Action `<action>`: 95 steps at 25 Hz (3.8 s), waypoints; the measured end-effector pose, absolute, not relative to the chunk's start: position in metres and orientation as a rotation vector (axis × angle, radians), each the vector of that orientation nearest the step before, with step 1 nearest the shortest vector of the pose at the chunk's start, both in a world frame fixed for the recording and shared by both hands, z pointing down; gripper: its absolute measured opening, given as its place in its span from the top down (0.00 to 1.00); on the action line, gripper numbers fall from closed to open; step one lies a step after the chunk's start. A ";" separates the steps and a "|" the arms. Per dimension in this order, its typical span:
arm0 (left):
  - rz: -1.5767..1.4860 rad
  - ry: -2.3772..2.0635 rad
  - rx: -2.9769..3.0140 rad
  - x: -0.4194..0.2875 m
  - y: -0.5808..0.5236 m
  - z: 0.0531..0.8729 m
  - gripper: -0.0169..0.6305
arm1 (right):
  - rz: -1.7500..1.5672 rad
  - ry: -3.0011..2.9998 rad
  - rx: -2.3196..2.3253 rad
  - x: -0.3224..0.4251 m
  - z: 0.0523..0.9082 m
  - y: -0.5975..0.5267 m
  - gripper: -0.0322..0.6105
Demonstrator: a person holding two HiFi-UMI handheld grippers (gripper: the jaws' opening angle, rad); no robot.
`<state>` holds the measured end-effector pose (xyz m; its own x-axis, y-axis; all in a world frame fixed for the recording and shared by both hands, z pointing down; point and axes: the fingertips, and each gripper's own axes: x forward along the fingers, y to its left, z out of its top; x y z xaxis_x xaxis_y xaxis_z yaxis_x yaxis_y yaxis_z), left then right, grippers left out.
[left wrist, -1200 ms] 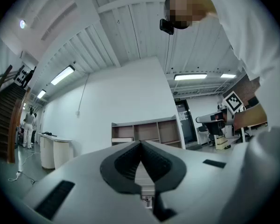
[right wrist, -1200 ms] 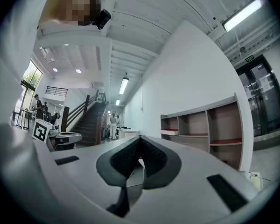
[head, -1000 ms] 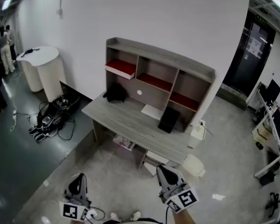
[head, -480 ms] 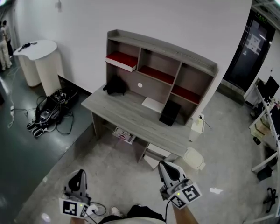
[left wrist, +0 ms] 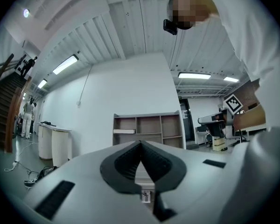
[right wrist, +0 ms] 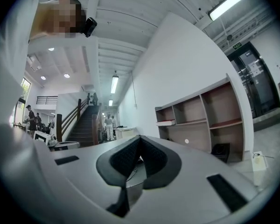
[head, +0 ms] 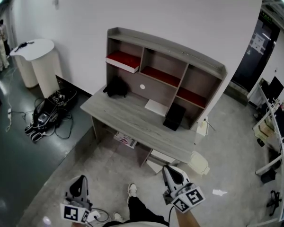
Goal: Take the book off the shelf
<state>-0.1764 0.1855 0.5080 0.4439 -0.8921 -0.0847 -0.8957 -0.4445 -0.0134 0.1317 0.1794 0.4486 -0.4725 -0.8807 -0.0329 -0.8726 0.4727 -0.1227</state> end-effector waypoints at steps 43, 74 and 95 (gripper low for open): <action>0.102 1.446 -2.751 -0.130 -0.216 0.483 0.95 | -0.538 2.461 -1.409 0.114 0.457 -0.277 0.88; -0.006 1.512 -2.764 -0.166 -0.228 0.502 0.95 | -1.082 1.812 -1.119 0.126 0.474 -0.496 0.35; 0.000 1.544 -2.749 -0.167 -0.231 0.499 0.95 | -1.151 1.667 -1.004 0.116 0.479 -0.510 0.51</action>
<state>-0.1666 -0.2306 0.4988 0.5206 -0.8538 0.0057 -0.8538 -0.5205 0.0094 0.1160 -0.5097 0.4785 -0.3138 -0.9285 -0.1987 -0.1429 0.2531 -0.9568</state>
